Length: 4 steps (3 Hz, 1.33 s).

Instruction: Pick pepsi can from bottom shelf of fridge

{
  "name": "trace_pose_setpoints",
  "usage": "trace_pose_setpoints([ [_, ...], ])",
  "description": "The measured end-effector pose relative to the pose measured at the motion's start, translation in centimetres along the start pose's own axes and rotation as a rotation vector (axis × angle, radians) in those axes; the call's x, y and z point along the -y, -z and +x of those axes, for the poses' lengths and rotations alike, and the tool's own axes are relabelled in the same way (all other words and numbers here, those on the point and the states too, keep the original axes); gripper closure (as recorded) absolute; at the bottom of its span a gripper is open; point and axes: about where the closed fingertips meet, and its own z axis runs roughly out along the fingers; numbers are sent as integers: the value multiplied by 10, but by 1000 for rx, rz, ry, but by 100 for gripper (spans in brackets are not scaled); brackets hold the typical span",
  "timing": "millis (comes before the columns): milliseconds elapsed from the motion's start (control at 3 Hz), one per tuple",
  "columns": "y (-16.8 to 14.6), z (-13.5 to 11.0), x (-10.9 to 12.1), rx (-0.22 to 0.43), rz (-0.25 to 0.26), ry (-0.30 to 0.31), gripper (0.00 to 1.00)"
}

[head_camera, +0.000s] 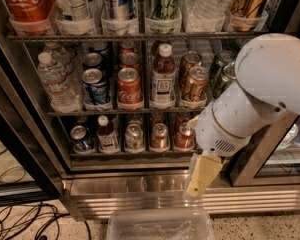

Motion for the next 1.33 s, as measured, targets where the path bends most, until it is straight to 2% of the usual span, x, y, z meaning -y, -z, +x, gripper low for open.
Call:
trace_pose_setpoints([
  [667, -10, 0, -2, 19, -13, -11, 0],
  [1000, -65, 8, -16, 68, -70, -40, 0],
  [1333, -152, 17, -40, 98, -139, -47, 0],
])
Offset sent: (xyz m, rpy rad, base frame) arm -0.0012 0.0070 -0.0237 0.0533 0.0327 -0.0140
